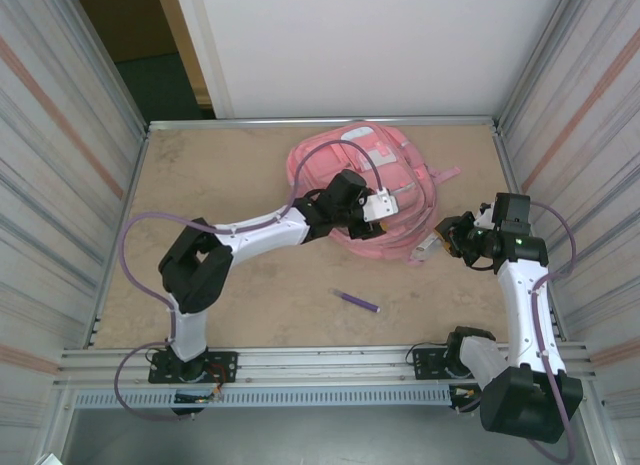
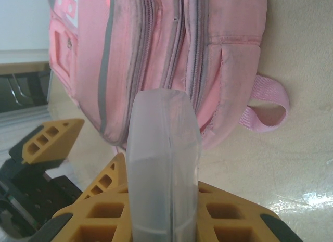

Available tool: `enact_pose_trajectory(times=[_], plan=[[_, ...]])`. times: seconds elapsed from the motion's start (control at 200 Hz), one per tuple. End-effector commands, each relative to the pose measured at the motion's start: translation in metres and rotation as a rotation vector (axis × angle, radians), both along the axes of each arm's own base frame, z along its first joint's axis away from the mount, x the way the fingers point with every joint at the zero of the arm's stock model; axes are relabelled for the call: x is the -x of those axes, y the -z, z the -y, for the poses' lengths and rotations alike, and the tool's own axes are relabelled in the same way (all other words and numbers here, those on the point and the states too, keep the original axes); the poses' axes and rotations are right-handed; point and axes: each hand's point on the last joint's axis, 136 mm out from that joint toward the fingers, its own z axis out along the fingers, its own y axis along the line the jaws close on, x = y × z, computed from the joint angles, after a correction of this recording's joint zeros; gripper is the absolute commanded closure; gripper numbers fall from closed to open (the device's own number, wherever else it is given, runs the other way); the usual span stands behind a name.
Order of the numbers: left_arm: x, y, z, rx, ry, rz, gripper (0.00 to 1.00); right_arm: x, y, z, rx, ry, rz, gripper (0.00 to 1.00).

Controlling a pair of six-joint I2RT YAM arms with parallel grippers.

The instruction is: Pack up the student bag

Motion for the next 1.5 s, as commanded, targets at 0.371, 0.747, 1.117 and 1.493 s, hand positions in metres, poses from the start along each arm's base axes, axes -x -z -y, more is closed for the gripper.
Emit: enact_pose_trajectory(times=[0.371,0.747,1.117,1.493], plan=[[-0.031,0.013,0.005,-0.059,-0.062,0.048,0.79,0.001,-0.006,0.000,0.021,-0.019,0.031,0.82],[0.012,-0.077,0.014,0.184,0.002,-0.099,1.00,-0.028,-0.006,-0.012,-0.084,-0.036,0.035,0.82],[-0.008,-0.137,0.008,0.550,-0.087,-0.432,1.00,-0.095,0.013,-0.050,-0.144,0.034,0.042,0.80],[0.001,-0.139,0.017,0.593,-0.031,-0.482,1.00,-0.144,0.025,-0.078,-0.188,0.105,0.027,0.68]])
